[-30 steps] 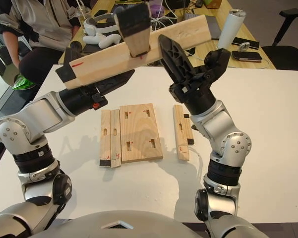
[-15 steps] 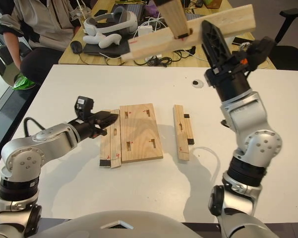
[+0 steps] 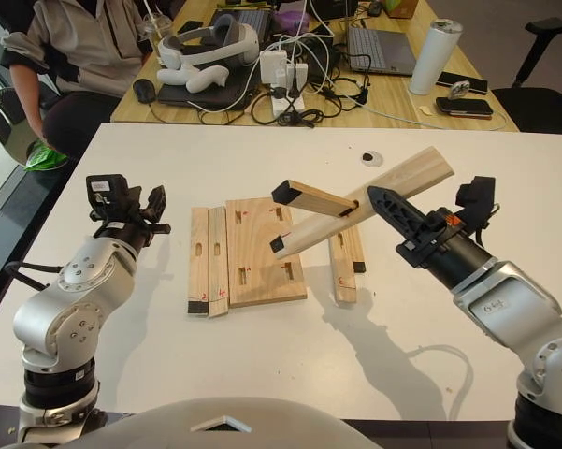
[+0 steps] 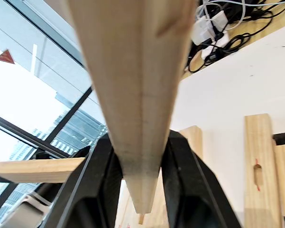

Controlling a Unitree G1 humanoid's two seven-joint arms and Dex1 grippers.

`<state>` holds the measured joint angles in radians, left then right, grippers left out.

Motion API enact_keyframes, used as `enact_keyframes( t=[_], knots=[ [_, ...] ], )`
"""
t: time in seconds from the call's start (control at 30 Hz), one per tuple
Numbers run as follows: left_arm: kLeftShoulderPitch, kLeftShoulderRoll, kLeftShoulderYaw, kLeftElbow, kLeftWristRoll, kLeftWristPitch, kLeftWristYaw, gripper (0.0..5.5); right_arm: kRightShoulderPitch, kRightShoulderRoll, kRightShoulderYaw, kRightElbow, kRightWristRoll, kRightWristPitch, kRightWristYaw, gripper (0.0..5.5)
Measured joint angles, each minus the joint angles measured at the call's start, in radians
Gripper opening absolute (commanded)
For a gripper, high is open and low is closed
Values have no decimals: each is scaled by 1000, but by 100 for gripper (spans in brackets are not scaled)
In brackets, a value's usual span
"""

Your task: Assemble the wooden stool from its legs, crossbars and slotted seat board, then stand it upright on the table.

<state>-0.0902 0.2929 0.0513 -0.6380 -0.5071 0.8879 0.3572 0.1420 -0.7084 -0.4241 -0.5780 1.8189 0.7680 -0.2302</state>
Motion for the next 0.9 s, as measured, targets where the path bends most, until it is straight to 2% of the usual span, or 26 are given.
enact_keyframes(
  t=[0.3,0.7,0.9],
  knots=[
    [-7,-73,27,-21,91,-10,-10,197,99,-18,53,-46,-129,1,-36,101],
    [-12,-155,4,-26,195,-17,-53,197,45,39,140,-42,-188,-53,-43,101],
    [-18,-160,4,-25,220,-17,-88,197,55,42,166,-47,-241,-54,-25,101]
  ],
)
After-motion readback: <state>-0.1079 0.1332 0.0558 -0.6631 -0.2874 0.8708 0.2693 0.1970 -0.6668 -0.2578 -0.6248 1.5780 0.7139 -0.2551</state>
